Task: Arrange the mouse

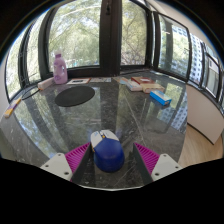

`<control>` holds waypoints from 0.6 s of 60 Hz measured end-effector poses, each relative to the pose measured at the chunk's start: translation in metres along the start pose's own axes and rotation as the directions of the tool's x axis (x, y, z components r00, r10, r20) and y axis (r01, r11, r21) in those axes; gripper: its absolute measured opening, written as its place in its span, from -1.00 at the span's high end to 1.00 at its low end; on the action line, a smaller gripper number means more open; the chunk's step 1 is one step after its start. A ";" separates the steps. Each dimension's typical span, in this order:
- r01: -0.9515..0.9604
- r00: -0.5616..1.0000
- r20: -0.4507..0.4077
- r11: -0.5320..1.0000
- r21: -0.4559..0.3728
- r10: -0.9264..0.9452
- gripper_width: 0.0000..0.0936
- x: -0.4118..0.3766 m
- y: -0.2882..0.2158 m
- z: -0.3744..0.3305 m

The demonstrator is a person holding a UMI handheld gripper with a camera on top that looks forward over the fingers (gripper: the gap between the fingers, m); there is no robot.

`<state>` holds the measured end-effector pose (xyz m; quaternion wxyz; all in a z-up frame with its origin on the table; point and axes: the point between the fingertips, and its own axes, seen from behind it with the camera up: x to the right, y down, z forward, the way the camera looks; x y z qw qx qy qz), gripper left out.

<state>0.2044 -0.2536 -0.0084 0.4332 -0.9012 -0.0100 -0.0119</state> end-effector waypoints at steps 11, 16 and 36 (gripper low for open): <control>-0.026 1.000 -0.008 1.000 0.001 0.026 -0.24 0.003 -0.009 0.021; -0.005 0.999 -0.036 1.000 0.011 0.006 -0.03 0.004 -0.012 0.021; -0.105 0.977 -0.185 0.994 0.024 0.107 0.22 0.009 -0.014 0.017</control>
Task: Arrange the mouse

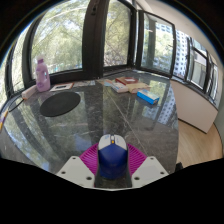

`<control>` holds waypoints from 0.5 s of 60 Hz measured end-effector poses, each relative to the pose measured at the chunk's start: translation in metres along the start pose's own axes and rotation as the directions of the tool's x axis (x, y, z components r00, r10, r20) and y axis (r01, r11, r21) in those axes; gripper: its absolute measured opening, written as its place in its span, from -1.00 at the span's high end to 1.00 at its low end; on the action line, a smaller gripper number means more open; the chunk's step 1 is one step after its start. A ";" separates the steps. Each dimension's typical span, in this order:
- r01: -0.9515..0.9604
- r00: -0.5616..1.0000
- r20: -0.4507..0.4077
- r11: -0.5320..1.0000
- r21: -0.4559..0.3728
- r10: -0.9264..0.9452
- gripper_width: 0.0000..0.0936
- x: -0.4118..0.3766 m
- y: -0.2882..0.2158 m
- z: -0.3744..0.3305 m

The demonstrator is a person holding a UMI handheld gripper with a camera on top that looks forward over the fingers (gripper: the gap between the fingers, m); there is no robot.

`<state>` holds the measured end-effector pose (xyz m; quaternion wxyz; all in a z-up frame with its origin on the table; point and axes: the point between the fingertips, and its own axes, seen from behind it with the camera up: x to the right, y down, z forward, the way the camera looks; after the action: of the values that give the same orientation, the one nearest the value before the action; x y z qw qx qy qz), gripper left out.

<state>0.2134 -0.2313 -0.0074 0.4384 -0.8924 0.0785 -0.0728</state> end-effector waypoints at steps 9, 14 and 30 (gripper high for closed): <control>-0.054 0.995 -0.077 0.997 0.051 0.058 0.22 0.011 -0.041 -0.021; -0.046 0.991 -0.118 0.992 0.121 0.060 0.22 0.026 -0.095 -0.027; -0.052 0.997 -0.029 0.914 0.402 0.069 0.22 -0.033 -0.314 -0.010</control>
<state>0.2035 -0.0430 0.2463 0.6122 -0.7790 0.0988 -0.0926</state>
